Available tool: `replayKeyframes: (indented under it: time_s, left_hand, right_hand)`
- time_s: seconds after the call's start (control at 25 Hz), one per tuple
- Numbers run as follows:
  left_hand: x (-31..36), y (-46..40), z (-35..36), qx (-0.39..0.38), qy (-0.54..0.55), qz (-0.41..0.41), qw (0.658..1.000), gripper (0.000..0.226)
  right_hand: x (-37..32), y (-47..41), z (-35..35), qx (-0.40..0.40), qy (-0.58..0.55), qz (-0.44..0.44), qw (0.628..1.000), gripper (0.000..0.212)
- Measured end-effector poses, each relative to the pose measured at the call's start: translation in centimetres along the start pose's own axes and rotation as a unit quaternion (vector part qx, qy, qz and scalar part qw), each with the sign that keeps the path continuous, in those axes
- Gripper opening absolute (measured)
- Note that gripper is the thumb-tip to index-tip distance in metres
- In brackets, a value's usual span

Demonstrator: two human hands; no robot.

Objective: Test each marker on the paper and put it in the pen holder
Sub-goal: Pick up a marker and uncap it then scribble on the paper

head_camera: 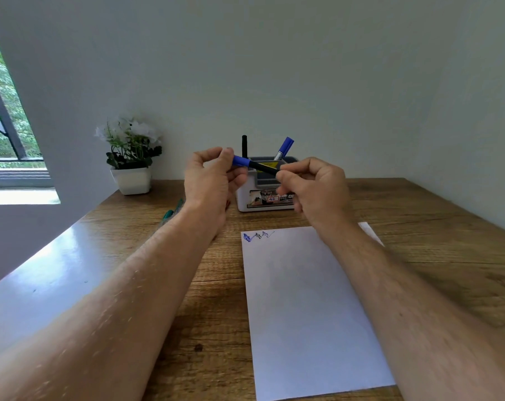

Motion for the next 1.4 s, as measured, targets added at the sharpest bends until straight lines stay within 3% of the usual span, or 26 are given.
replayKeyframes:
  time_s: [0.24,0.68,0.96,1.16,1.32,1.4]
  left_hand:
    - [-0.5,-0.2,-0.3,0.014,-0.025,0.001,1.000,0.022]
    - [-0.7,-0.3,0.1,0.000,-0.044,0.002,0.999,0.020]
    - [-0.7,0.9,1.0,-0.029,-0.075,0.017,0.997,0.053]
    - [-0.5,1.3,1.0,-0.008,-0.113,0.055,0.992,0.056]
    - [0.0,1.5,1.3,0.000,-0.161,0.094,0.982,0.057]
    - [0.7,1.7,1.7,0.013,-0.238,0.146,0.960,0.057]
  right_hand:
    - [0.5,0.2,0.7,-0.029,0.125,-0.067,0.990,0.004]
    - [1.3,0.1,0.5,-0.028,0.107,-0.006,0.994,0.009]
    - [1.5,0.2,1.2,-0.047,0.143,-0.012,0.989,0.011]
    - [1.1,0.8,1.2,-0.061,0.215,-0.020,0.975,0.016]
    - [1.3,0.4,0.9,0.003,0.207,-0.018,0.978,0.030]
    - [1.5,0.1,0.3,0.039,0.231,-0.020,0.972,0.032]
Point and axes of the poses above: each hand's wrist, its own y-axis away from the middle knuckle, its own z-axis out of the palm, x = y × z, the point moved 4 cm from there along -y, towards the middle knuckle, and after that the axes turned 15 degrees about -y, right-handed, at the moved point
